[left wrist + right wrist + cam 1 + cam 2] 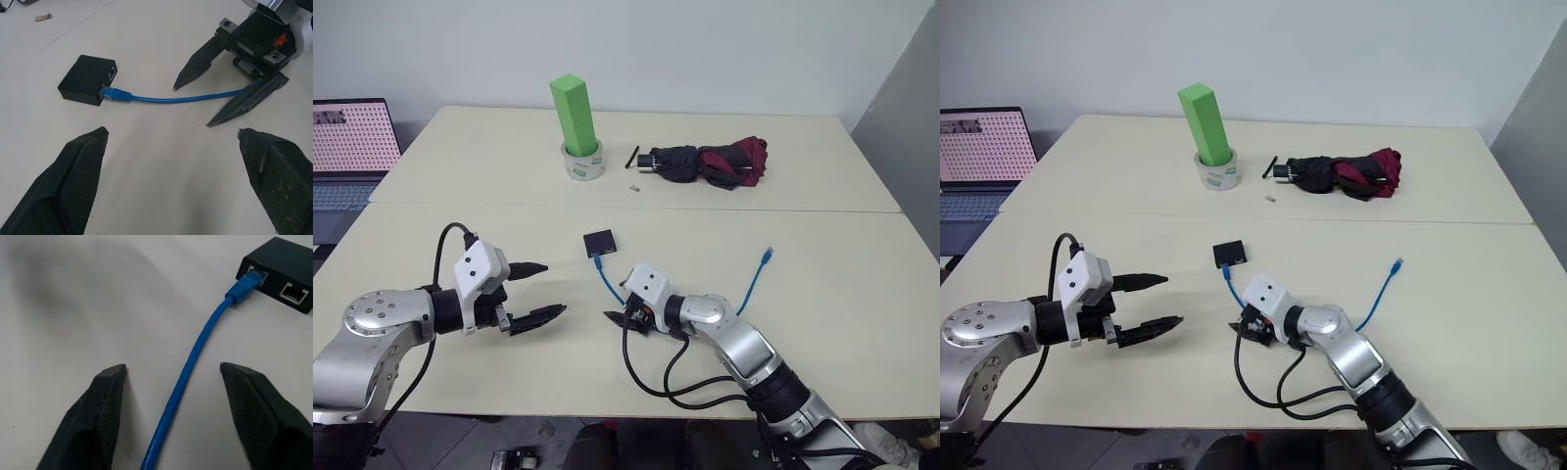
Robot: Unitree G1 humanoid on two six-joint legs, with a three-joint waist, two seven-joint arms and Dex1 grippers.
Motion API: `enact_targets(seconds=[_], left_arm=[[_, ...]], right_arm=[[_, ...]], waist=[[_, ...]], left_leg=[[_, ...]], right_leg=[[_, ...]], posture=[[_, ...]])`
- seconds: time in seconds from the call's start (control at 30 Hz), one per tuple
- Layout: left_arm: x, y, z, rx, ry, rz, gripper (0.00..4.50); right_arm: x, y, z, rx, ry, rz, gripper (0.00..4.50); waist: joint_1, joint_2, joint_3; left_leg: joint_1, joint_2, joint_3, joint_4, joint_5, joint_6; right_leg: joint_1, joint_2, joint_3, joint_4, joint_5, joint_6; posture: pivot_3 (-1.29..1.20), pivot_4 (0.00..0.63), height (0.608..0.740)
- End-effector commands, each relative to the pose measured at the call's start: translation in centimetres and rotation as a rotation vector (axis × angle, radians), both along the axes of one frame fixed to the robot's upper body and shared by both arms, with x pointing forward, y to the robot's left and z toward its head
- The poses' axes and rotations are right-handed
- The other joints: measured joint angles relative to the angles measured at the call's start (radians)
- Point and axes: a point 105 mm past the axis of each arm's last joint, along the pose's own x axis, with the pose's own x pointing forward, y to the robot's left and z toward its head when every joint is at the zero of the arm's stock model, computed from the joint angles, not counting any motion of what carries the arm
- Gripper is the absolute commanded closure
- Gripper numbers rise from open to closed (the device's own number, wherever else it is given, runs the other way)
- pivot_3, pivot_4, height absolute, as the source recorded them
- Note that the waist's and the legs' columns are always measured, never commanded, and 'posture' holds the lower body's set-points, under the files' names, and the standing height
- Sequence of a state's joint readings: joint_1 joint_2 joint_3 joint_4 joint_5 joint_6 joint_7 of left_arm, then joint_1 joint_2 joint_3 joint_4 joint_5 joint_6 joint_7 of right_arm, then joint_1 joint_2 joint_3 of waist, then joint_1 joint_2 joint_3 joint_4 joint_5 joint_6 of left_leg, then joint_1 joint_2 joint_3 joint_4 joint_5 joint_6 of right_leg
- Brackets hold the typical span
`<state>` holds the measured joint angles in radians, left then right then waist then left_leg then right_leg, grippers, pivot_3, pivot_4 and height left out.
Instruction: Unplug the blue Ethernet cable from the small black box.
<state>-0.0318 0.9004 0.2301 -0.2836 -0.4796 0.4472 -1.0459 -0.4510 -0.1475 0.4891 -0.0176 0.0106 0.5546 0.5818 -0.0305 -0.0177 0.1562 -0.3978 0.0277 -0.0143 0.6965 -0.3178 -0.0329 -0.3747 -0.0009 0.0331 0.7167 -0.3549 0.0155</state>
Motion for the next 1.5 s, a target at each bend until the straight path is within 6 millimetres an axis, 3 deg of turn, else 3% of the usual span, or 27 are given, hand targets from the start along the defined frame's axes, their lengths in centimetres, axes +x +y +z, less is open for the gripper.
enact_targets(seconds=[0.03,0.17,0.33,0.67,0.77,0.8,0.9,1.13,1.4,1.5], left_arm=[[0.0,-0.5,0.8,0.014,-0.046,-0.032,0.00],[0.4,-0.7,0.8,0.013,-0.055,-0.037,0.00],[0.7,-1.5,0.8,-0.004,-0.069,-0.055,0.00],[0.3,-3.6,0.1,-0.035,-0.033,-0.142,0.00],[0.1,-4.2,-0.3,-0.047,-0.017,-0.167,0.00],[0.0,-4.3,-0.3,-0.049,-0.014,-0.171,0.00],[-0.3,-4.7,-0.6,-0.060,0.002,-0.189,0.00],[-1.1,-4.9,-1.3,-0.073,0.051,-0.208,0.00],[-1.3,-5.0,-1.6,-0.074,0.059,-0.208,0.00],[-1.3,-5.0,-1.7,-0.073,0.058,-0.207,0.00]], right_arm=[[0.3,-0.8,-0.7,-0.041,0.033,-0.044,2.23],[1.0,-1.9,-0.8,-0.059,0.021,-0.095,3.33],[1.5,-5.1,-0.7,-0.072,0.017,-0.173,4.46],[-2.2,-15.2,0.2,-0.219,0.054,-0.167,4.46],[-2.7,-17.0,0.6,-0.269,0.051,-0.157,4.46],[-2.9,-17.1,0.6,-0.278,0.050,-0.140,4.46],[-2.9,-16.9,0.7,-0.290,0.014,-0.100,3.82],[-1.6,-14.2,1.1,-0.185,0.003,-0.087,2.18],[0.6,-10.4,0.0,-0.114,0.031,-0.070,2.18],[0.8,-9.9,-0.3,-0.117,0.041,-0.052,2.18]], waist=[[0.000,0.000,0.000],[0.000,0.000,0.000],[0.005,0.000,0.000],[0.015,0.000,0.000],[0.014,0.000,0.000],[0.013,0.000,0.000],[0.010,0.000,0.000],[0.002,0.000,0.000],[0.000,0.000,0.000],[-0.001,0.000,0.000]], left_leg=[[0.000,0.000,0.000,0.000,0.000,0.000],[0.000,0.000,0.000,0.000,0.000,0.000],[0.000,-0.001,0.000,0.000,0.000,0.000],[-0.001,-0.002,-0.001,0.000,-0.002,0.003],[-0.001,-0.002,-0.001,0.000,-0.002,0.004],[-0.001,-0.002,0.000,0.000,-0.002,0.004],[-0.001,-0.002,0.000,0.000,-0.002,0.004],[-0.001,-0.001,0.000,0.000,-0.002,0.004],[-0.001,0.000,0.000,0.000,-0.002,0.003],[0.000,0.000,0.000,0.000,-0.002,0.003]], right_leg=[[0.000,0.000,0.000,0.000,0.000,0.000],[0.000,0.000,0.000,0.000,0.000,0.000],[0.000,0.000,0.000,-0.001,0.000,0.000],[0.002,-0.002,0.000,-0.003,0.000,0.000],[0.002,-0.002,0.000,-0.004,0.000,0.000],[0.002,-0.002,0.000,-0.004,0.000,0.000],[0.002,-0.001,0.000,-0.004,0.000,0.000],[0.002,-0.001,0.000,-0.003,0.000,0.000],[0.001,0.000,0.001,-0.003,0.000,0.000],[0.001,0.000,0.000,-0.002,0.000,0.000]], posture=[[0.00,0.150,0.740],[0.00,0.150,0.740],[0.00,0.150,0.740],[0.00,0.150,0.740],[0.00,0.150,0.740],[0.00,0.150,0.740],[0.00,0.150,0.740],[0.00,0.150,0.740],[0.00,0.150,0.740],[0.00,0.150,0.740]])
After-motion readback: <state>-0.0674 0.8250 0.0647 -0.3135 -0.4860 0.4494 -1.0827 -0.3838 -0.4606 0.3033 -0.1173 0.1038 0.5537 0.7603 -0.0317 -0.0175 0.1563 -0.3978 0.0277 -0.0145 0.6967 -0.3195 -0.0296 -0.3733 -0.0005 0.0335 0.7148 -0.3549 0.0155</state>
